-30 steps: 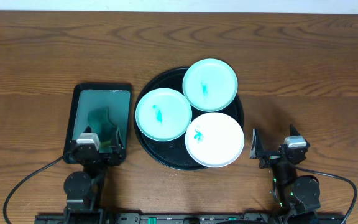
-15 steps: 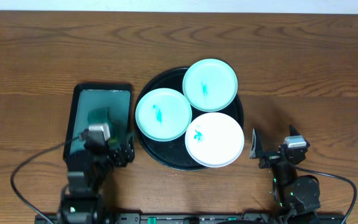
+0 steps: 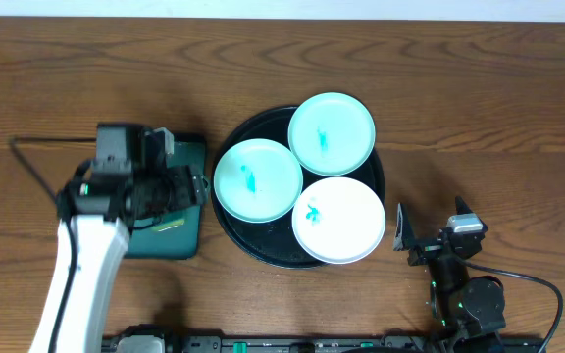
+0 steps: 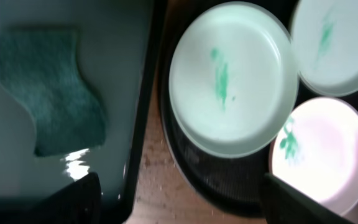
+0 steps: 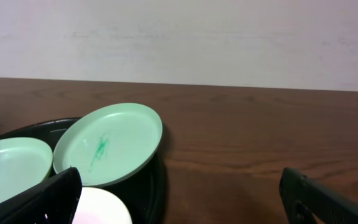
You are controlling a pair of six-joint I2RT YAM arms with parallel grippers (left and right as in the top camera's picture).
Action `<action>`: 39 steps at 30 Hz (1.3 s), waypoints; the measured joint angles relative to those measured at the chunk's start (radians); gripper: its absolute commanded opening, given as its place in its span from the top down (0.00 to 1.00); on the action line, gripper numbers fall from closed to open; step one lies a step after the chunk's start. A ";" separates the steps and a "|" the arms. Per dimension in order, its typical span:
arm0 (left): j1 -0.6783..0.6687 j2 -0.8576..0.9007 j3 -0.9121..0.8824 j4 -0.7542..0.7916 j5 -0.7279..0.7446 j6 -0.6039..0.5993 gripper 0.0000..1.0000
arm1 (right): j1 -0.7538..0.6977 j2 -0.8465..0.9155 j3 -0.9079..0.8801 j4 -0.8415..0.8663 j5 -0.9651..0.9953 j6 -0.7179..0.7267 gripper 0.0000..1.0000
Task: Clean dirty plates on tray and stack at the side
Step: 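Reach the left gripper down into the water tray toward the sponge, then move the right gripper to the rim of the top pale green plate and grip it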
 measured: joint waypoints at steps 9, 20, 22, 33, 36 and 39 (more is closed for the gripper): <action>0.000 0.101 0.014 -0.026 0.074 0.000 0.18 | 0.000 0.000 0.000 0.006 0.000 0.000 0.01; 0.000 0.101 0.014 -0.026 0.089 0.000 0.18 | 0.000 0.000 0.003 0.062 -0.176 0.029 0.01; 0.000 0.101 0.014 -0.025 0.090 0.000 0.18 | 0.000 0.004 0.021 0.029 -0.229 0.037 0.01; 0.000 0.101 0.015 0.021 0.097 0.000 0.18 | 0.001 0.522 0.607 -0.358 -0.412 0.047 0.01; 0.000 0.101 0.016 0.025 0.097 0.000 0.18 | 0.001 0.779 0.834 -0.523 -0.503 0.040 0.01; 0.000 0.101 0.016 0.024 0.095 0.000 0.18 | 0.008 1.072 1.101 -0.750 -0.568 0.037 0.01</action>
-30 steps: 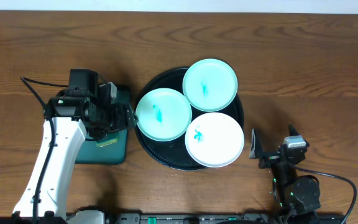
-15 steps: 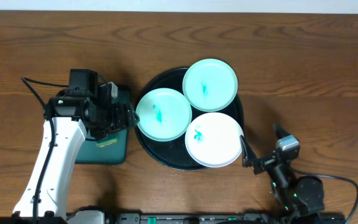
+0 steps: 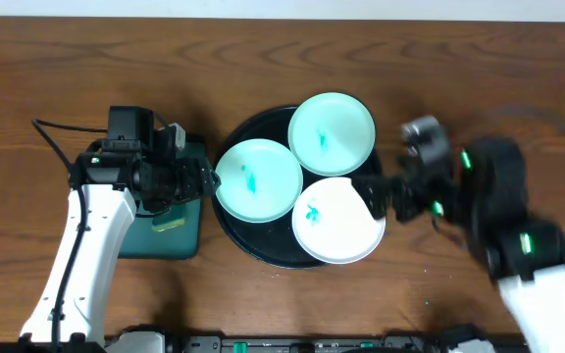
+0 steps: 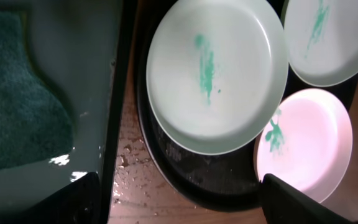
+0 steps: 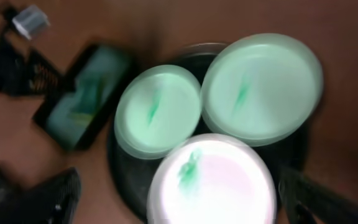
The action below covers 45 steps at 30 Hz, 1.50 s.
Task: Clean dirty plates on tray and stack at the side
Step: 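Move the right gripper to the rim of the top pale green plate and grip it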
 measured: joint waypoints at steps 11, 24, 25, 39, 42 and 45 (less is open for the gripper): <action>0.000 0.000 0.001 0.000 -0.127 -0.050 0.18 | 0.129 0.694 0.612 -0.582 0.007 -0.053 0.01; 0.001 0.000 0.001 0.051 -0.495 -0.138 0.18 | 0.177 0.971 0.625 -0.528 0.062 -0.056 0.01; 0.001 0.000 0.001 0.074 -0.517 -0.138 0.18 | 0.177 0.984 0.625 -0.519 0.064 -0.056 0.01; 0.002 0.000 0.002 -0.209 -0.399 -0.112 0.18 | 0.241 1.005 0.626 -0.373 0.196 -0.063 0.01; 0.002 0.000 0.002 -0.290 -0.344 -0.111 0.18 | 0.248 1.005 0.626 -0.330 0.238 -0.035 0.01; 0.002 0.000 0.002 -0.319 -0.316 -0.095 0.18 | 0.248 1.005 0.626 -0.290 0.261 -0.020 0.01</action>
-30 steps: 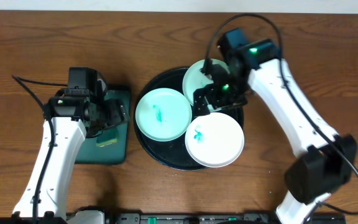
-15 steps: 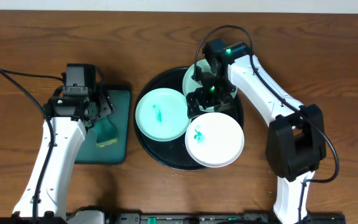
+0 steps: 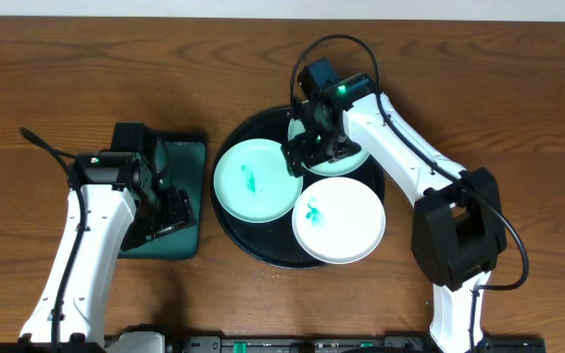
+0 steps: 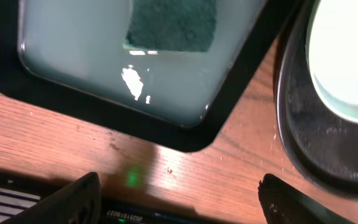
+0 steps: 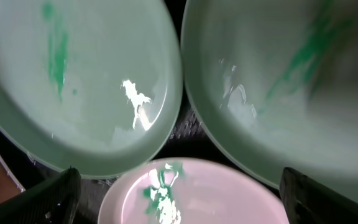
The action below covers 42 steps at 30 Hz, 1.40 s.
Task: Clean dirty plates on tray and stack at the side
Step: 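Move the right gripper to the rim of the top pale green plate and grip it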
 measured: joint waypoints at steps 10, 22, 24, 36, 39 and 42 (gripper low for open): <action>0.000 0.000 0.103 0.013 0.010 0.043 0.18 | 0.000 0.000 0.003 0.028 0.037 0.023 0.01; 0.000 0.032 0.159 0.016 0.010 0.058 0.18 | 0.000 -0.021 0.208 -0.050 0.052 0.016 0.01; 0.000 0.040 0.159 0.017 0.010 0.058 0.18 | 0.000 -0.026 0.209 -0.055 0.032 0.024 0.01; 0.000 0.042 0.159 0.018 0.010 0.058 0.18 | 0.028 -0.026 0.154 -0.109 -0.044 0.115 0.28; 0.000 0.042 0.159 0.018 0.011 0.059 0.18 | 0.067 -0.026 0.094 -0.095 -0.008 0.187 0.33; 0.000 0.042 0.159 0.018 0.010 0.058 0.18 | 0.106 -0.026 0.015 -0.031 0.016 0.235 0.34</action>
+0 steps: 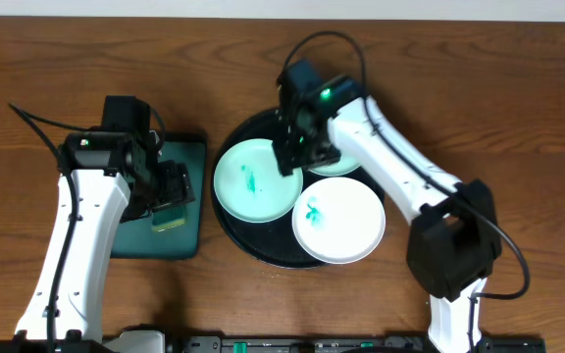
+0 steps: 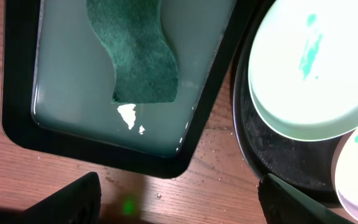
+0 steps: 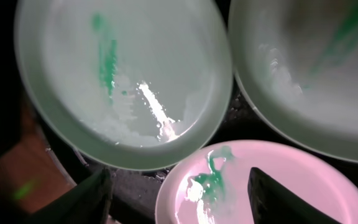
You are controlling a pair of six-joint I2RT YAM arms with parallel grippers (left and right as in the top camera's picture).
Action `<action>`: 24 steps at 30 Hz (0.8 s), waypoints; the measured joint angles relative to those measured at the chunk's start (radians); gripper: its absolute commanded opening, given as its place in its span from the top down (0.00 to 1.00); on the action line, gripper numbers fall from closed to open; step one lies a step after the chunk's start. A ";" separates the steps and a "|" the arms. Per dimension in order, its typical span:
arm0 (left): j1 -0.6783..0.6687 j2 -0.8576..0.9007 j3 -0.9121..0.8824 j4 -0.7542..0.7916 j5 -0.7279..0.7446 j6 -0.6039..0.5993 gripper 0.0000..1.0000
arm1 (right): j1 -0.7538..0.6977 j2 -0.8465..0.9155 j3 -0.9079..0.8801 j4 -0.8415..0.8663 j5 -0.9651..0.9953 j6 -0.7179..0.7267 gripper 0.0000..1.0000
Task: Clean dirty plates on tray and stack at the side
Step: 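Move the right gripper to the rim of the top pale green plate and grip it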
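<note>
Three stained plates lie on the round black tray [image 1: 263, 247]: a mint plate [image 1: 253, 181] at the left, a second mint plate [image 1: 353, 163] at the back, largely under my right arm, and a white plate [image 1: 339, 221] in front. My right gripper [image 1: 297, 149] hovers open over them, with the left mint plate [image 3: 120, 74] and the white plate [image 3: 266, 186] below it. The left gripper [image 1: 170, 186] is open above the green sponge [image 2: 138, 53], which lies in water. Neither gripper holds anything.
The sponge sits in a dark rectangular basin [image 1: 150, 245] left of the tray; its rim [image 2: 17, 93] nearly touches the tray edge [image 2: 272, 165]. Bare wooden table [image 1: 498, 118] stretches to the right of the tray and behind it. Cables trail from both arms.
My left gripper has moved from the basin's near edge toward its far part, so more of the sponge shows beneath it. The right gripper has shifted slightly left over the plates. Both remain open.
At first the right arm rested at the table's front right, and the left hovered over the basin. Then the right arm was raised beside the tray. Later it hung over the back plates, the left over the basin's near edge. No plate has moved.
</note>
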 measured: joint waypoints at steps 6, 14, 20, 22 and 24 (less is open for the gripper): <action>0.000 0.000 0.000 0.000 0.000 0.000 0.18 | 0.054 0.000 -0.125 0.089 0.062 0.121 0.39; 0.000 0.000 0.000 0.000 0.000 0.000 0.18 | 0.029 0.000 -0.219 0.229 0.118 0.212 0.52; 0.000 0.000 0.000 0.000 0.000 0.000 0.18 | 0.029 0.000 -0.274 0.354 0.123 0.222 0.64; 0.000 0.000 0.000 0.000 0.000 0.000 0.18 | 0.029 0.000 -0.280 0.384 0.121 0.221 0.70; 0.000 0.000 0.000 0.000 0.000 0.000 0.18 | 0.029 0.000 -0.284 0.393 0.124 0.225 0.78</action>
